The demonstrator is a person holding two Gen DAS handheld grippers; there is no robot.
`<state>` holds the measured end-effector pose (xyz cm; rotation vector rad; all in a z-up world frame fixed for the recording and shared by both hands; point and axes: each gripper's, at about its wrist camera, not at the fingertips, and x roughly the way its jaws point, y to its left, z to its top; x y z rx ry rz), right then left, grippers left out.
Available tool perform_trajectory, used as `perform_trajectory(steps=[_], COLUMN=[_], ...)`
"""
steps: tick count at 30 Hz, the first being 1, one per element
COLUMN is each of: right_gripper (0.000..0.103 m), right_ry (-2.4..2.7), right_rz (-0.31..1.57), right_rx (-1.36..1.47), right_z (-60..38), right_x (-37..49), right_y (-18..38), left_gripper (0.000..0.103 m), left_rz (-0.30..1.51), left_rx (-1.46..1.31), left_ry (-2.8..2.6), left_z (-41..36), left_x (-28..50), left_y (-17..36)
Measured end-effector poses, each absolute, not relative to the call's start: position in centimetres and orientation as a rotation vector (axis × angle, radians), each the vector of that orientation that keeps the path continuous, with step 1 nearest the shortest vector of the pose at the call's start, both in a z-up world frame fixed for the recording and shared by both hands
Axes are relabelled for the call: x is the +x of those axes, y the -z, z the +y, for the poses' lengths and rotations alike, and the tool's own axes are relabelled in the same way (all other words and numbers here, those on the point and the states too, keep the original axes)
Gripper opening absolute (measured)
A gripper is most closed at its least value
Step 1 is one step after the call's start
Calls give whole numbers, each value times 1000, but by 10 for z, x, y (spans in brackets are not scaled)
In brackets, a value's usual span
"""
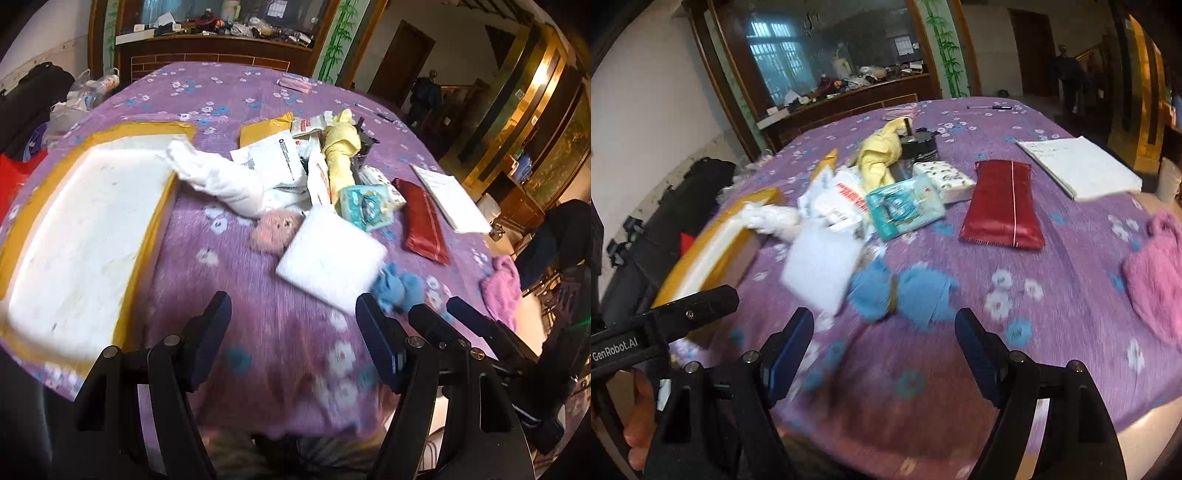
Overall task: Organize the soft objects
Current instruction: 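Grasp the blue knitted sock with the right tool while the left tool grasps the white foam sheet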
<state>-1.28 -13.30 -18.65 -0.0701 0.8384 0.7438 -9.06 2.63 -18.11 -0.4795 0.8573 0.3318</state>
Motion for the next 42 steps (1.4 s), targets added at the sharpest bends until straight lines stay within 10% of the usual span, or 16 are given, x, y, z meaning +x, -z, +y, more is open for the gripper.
perform_trajectory(steps=[19, 30, 42], right_gripper=[75, 48, 41], right_ry=[-752, -773, -804], right_rz=[911, 906, 802], right_rx=[-114, -65, -63], right_z=[-112, -123, -126], right_x=[21, 9, -20], right_y=[217, 215, 181], left_gripper=[70, 26, 17], left_rz=[912, 815, 684], left_rx=[-597, -652, -783], left_ry=[-214, -193, -143], left_z=[42, 38, 50], left_x=[-25, -45, -119], left_y=[221, 207, 171])
